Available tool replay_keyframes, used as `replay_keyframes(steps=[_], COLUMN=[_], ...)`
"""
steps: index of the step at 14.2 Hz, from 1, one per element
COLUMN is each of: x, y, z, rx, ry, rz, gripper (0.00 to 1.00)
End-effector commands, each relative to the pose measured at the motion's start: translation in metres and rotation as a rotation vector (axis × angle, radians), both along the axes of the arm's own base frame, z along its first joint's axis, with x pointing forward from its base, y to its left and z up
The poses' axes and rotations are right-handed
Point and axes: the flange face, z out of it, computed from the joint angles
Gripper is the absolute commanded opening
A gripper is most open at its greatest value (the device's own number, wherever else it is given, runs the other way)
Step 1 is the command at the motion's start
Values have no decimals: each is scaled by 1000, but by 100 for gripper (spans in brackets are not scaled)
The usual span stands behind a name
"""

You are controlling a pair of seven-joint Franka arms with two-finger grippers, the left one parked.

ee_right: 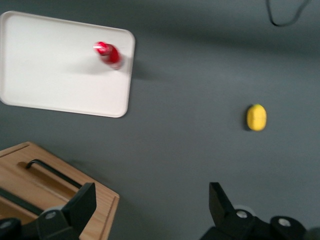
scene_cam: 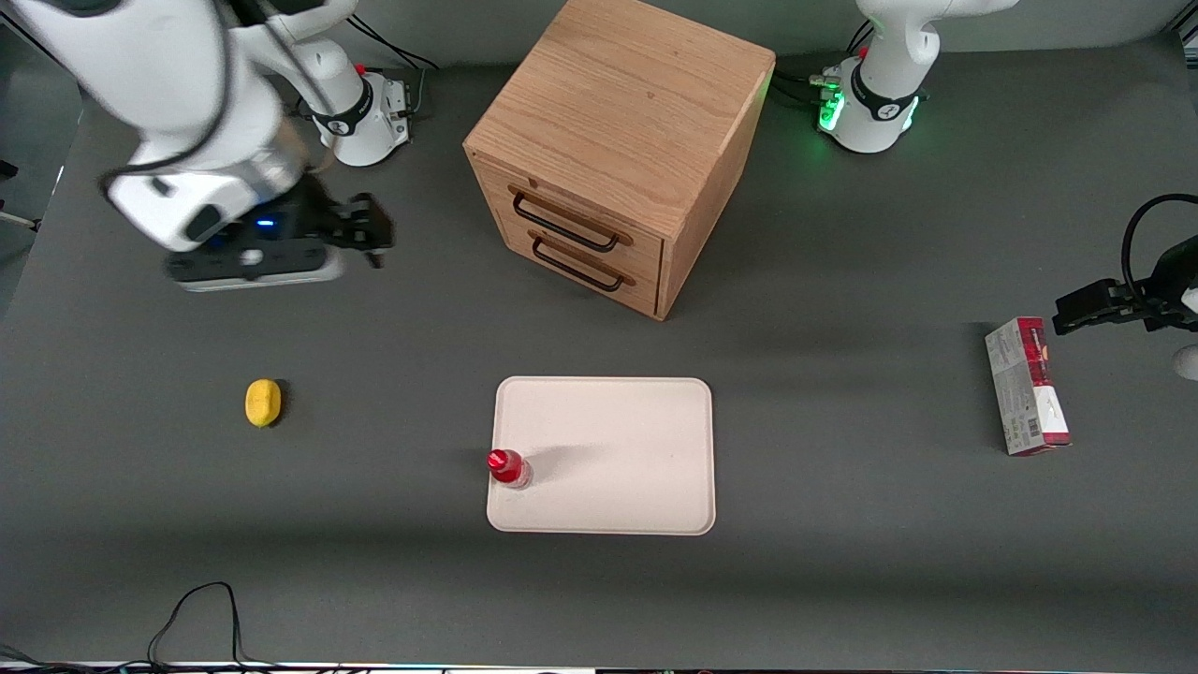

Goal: Place coke bottle on tray

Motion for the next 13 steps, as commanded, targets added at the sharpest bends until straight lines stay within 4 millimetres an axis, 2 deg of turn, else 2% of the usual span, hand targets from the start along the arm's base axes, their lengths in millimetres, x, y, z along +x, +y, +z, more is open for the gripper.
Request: replay_keyframes(steps=[1, 5, 9, 11, 13], x=[-17, -15, -3, 4, 13], y=[-72, -165, -231, -244, -246], z=[-3, -12, -14, -16, -16], rx=[64, 95, 110, 108, 104], ry=[8, 16, -4, -14, -20], rz=[-45, -51, -56, -64, -67], gripper=[100, 100, 100, 100, 100])
